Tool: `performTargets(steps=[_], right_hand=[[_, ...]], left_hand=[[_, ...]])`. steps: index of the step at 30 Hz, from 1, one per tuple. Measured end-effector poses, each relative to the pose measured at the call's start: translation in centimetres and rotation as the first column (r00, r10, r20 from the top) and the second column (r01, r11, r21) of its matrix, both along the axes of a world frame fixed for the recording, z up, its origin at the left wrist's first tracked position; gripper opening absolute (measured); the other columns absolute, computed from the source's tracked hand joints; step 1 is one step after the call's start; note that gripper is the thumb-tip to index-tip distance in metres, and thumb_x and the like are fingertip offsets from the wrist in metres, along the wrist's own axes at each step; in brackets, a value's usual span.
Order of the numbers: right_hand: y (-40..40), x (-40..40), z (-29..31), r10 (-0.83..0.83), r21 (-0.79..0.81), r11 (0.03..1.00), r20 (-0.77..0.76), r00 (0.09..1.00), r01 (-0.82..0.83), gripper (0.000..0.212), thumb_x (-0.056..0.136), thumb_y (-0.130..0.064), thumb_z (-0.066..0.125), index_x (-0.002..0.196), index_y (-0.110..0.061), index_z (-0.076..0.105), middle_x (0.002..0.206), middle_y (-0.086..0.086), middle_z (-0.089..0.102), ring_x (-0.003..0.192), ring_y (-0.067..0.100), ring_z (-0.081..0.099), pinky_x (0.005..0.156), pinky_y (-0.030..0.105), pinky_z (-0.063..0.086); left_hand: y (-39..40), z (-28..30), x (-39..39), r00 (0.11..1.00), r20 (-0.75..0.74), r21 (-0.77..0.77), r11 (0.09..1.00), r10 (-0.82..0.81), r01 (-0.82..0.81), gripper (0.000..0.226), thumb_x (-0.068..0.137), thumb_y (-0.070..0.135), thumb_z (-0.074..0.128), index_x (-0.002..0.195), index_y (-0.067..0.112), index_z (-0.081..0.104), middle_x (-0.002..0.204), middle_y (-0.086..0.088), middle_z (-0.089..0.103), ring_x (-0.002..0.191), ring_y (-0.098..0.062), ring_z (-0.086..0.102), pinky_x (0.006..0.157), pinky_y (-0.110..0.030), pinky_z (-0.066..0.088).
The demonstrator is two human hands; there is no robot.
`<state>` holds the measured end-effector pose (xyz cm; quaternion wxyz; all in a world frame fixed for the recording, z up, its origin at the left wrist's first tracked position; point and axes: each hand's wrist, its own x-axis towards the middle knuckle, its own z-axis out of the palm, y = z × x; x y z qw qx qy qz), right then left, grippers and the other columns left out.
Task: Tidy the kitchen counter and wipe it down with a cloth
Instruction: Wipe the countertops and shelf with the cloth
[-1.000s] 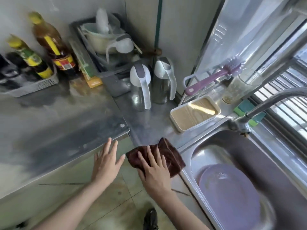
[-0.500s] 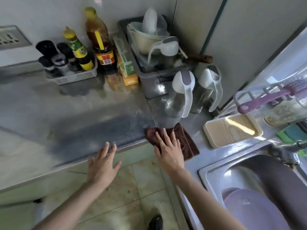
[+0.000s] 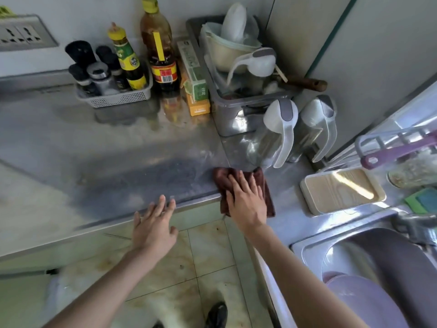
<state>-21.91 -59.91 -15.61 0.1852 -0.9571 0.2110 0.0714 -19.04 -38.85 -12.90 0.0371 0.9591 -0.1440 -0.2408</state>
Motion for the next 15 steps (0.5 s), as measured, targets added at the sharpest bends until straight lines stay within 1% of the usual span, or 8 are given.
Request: performTargets(steps=[3,4,6,9,11,13,14,15], right_hand=[[2.7,0.2,0.0,-0.168,0.048,0.985,0.035,0.985,0.166,0.050,0.098,-0.035,0.030,0.146,-0.021,0.024,0.158,-0.002,0.010,0.146,0.028,0.001,0.118,0.039,0.008],[4.4,-0.2,-0.2,-0.165,0.063,0.985,0.058,0.985,0.161,0.050,0.098,-0.033,0.031,0.146,-0.019,0.026,0.158,-0.001,0.011,0.146,0.030,0.002,0.117,0.040,0.010],[6.7,-1.6,-0.4,-0.088,0.056,0.995,0.084,0.993,0.084,0.049,0.097,-0.033,0.032,0.144,-0.017,0.032,0.157,-0.001,0.015,0.145,0.033,0.006,0.117,0.041,0.012],[4.6,-1.0,-0.3,0.003,0.004,1.000,0.011,1.000,-0.003,0.050,0.099,-0.037,0.026,0.147,-0.024,0.021,0.159,-0.003,0.005,0.146,0.029,-0.001,0.118,0.038,0.003],[2.4,1.6,-0.1,-0.031,0.000,1.000,-0.024,0.999,0.031,0.052,0.099,-0.038,0.025,0.148,-0.025,0.016,0.159,-0.001,0.003,0.146,0.030,-0.001,0.118,0.038,0.002],[2.0,3.3,0.0,-0.108,0.025,0.994,-0.022,0.994,0.108,0.053,0.098,-0.037,0.027,0.148,-0.023,0.017,0.159,0.001,0.004,0.145,0.031,0.001,0.118,0.039,0.005],[2.7,3.5,-0.1,-0.119,0.033,0.992,-0.008,0.993,0.119,0.053,0.098,-0.037,0.028,0.148,-0.022,0.018,0.159,0.001,0.004,0.145,0.031,-0.001,0.118,0.039,0.004],[4.0,3.0,-0.2,-0.083,0.049,0.995,0.012,0.996,0.083,0.052,0.098,-0.037,0.029,0.148,-0.024,0.018,0.159,-0.001,0.003,0.145,0.030,-0.003,0.118,0.039,0.003]], left_hand=[[0.0,0.1,0.1,1.000,-0.020,-0.003,1.000,0.005,-0.005,0.071,0.091,0.036,0.043,0.145,0.032,-0.003,0.157,0.004,-0.010,0.146,-0.018,0.005,0.118,-0.046,0.003],[-0.1,0.1,0.2,1.000,-0.026,0.000,1.000,0.007,-0.007,0.072,0.091,0.036,0.044,0.145,0.032,-0.003,0.157,0.004,-0.009,0.146,-0.018,0.004,0.118,-0.046,0.003],[-0.2,0.3,0.3,0.999,-0.042,0.012,1.000,0.001,0.000,0.072,0.091,0.036,0.044,0.145,0.031,-0.003,0.157,0.003,-0.010,0.146,-0.019,0.004,0.118,-0.046,0.003],[-0.2,0.6,0.5,0.998,-0.062,0.029,1.000,-0.010,0.012,0.071,0.092,0.037,0.043,0.145,0.031,-0.003,0.157,0.003,-0.010,0.146,-0.019,0.003,0.118,-0.047,0.001],[-0.1,0.7,0.8,0.996,-0.084,0.031,0.999,-0.007,0.009,0.069,0.092,0.037,0.041,0.145,0.032,-0.002,0.157,0.005,-0.011,0.146,-0.018,0.003,0.117,-0.047,-0.001],[0.0,0.6,1.0,0.995,-0.098,0.017,1.000,-0.007,0.009,0.065,0.093,0.035,0.040,0.145,0.032,0.002,0.157,0.006,-0.009,0.146,-0.017,0.005,0.118,-0.047,0.001],[0.1,0.6,1.1,0.997,-0.079,-0.018,1.000,0.000,-0.001,0.062,0.093,0.033,0.040,0.146,0.031,0.008,0.157,0.006,-0.003,0.145,-0.016,0.009,0.118,-0.047,0.005],[0.3,0.5,1.4,0.999,-0.035,-0.073,0.997,0.017,-0.020,0.058,0.092,0.030,0.041,0.145,0.029,0.017,0.157,0.006,0.006,0.144,-0.015,0.017,0.118,-0.045,0.011]])
